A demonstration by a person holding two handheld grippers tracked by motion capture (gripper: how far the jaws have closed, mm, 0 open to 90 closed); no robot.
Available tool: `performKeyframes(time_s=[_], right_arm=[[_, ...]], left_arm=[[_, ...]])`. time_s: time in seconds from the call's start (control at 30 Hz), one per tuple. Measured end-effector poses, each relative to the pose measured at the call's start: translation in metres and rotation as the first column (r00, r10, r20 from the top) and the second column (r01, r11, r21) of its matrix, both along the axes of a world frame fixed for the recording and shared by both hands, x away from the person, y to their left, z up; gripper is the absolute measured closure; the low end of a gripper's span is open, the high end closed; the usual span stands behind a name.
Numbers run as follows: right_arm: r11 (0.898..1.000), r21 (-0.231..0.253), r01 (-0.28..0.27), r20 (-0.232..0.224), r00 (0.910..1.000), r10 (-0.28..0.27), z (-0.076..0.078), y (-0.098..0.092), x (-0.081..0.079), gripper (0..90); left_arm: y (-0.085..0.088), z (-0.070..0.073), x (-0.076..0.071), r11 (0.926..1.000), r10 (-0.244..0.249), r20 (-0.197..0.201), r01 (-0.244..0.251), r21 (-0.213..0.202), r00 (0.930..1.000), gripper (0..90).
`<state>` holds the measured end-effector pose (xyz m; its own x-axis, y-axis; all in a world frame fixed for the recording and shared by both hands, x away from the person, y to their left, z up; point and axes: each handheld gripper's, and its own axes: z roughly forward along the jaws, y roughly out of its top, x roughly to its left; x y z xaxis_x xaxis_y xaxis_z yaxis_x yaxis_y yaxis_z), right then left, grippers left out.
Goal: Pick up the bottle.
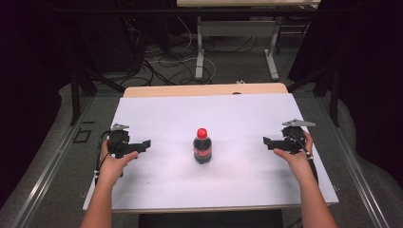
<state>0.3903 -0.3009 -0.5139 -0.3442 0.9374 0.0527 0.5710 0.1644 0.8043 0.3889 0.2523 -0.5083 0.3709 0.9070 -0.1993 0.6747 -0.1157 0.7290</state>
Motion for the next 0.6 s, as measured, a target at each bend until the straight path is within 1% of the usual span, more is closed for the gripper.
performKeyframes(time_s=[0.03,0.07,0.1,0.13,0.2,0.23,0.27,0.3,0.33,0.37,0.4,0.43,0.47,0.5,0.53,0.57,0.6], right_arm=[[1.0,0.001,-0.002,0.01,1.0,0.002,0.004,0.003,-0.003,4.8],[1.0,-0.008,-0.009,0.021,0.9997,0.01,0.007,0.005,-0.006,4.8],[1.0,-0.005,-0.014,0.024,0.9996,0.014,0.01,0.008,-0.009,4.8],[1.0,0.005,-0.028,0.026,0.9993,0.028,0.012,0.011,-0.011,4.8],[0.999,0.006,-0.053,0.036,0.998,0.052,0.013,0.016,-0.014,4.9],[0.998,0.007,-0.058,0.036,0.9977,0.057,0.014,0.02,-0.016,5.1],[0.997,-0.003,-0.072,0.041,0.9965,0.072,0.014,0.022,-0.017,5.3],[0.997,-0.01,-0.079,0.04,0.996,0.08,0.014,0.026,-0.019,5.3],[0.996,-0.012,-0.088,0.046,0.995,0.088,0.014,0.028,-0.02,5.2],[0.995,-0.014,-0.098,0.051,0.9939,0.098,0.014,0.03,-0.02,5.3],[0.994,-0.017,-0.107,0.055,0.9926,0.108,0.015,0.032,-0.022,5.3],[0.993,-0.016,-0.113,0.057,0.9918,0.114,0.015,0.034,-0.023,5.3],[0.993,-0.009,-0.118,0.053,0.9916,0.118,0.015,0.037,-0.024,5.4],[0.992,-0.02,-0.127,0.057,0.9901,0.128,0.016,0.038,-0.025,5.7],[0.991,-0.017,-0.136,0.057,0.989,0.137,0.016,0.04,-0.026,5.7],[0.99,-0.026,-0.14,0.057,0.9883,0.141,0.016,0.041,-0.027,5.7],[0.989,-0.035,-0.146,0.058,0.9873,0.148,0.017,0.043,-0.027,5.7]], left_arm=[[-0.003,0.004,-0.002,1.0,-0.006,0.01,0.006,-0.002,0.9999,3.4],[-0.007,0.006,-0.004,1.0,-0.008,0.019,0.008,-0.005,0.9998,3.4],[-0.013,0.009,-0.006,0.9999,-0.013,0.027,0.013,-0.008,0.9996,3.4],[-0.017,0.011,-0.008,0.9998,-0.021,0.035,0.021,-0.006,0.9992,3.4],[-0.028,0.015,-0.013,0.9989,-0.046,0.06,0.047,-0.005,0.9971,3.4],[-0.033,0.017,-0.016,0.9978,-0.066,0.063,0.066,0.0,0.9958,3.4],[-0.033,0.017,-0.016,0.9978,-0.066,0.063,0.066,0.0,0.9958,3.4],[-0.043,0.023,-0.02,0.9937,-0.112,0.09,0.111,0.015,0.9897,3.4],[-0.047,0.025,-0.022,0.9917,-0.129,0.088,0.128,0.012,0.9877,3.4],[-0.053,0.026,-0.024,0.9896,-0.144,0.107,0.143,0.016,0.9838,3.4],[-0.053,0.026,-0.024,0.9896,-0.144,0.107,0.143,0.016,0.9838,3.4],[-0.057,0.028,-0.026,0.9858,-0.168,0.117,0.165,0.03,0.9789,3.4],[-0.062,0.028,-0.028,0.9849,-0.173,0.125,0.172,0.02,0.9768,3.4],[-0.065,0.028,-0.029,0.9818,-0.19,0.126,0.189,0.02,0.9737,3.4],[-0.074,0.027,-0.031,0.9773,-0.21,0.132,0.212,0.003,0.9688,3.4],[-0.077,0.026,-0.032,0.9731,-0.229,0.13,0.23,0.004,0.9647,3.3],[-0.077,0.026,-0.032,0.9731,-0.229,0.13,0.23,0.004,0.9647,3.2]])
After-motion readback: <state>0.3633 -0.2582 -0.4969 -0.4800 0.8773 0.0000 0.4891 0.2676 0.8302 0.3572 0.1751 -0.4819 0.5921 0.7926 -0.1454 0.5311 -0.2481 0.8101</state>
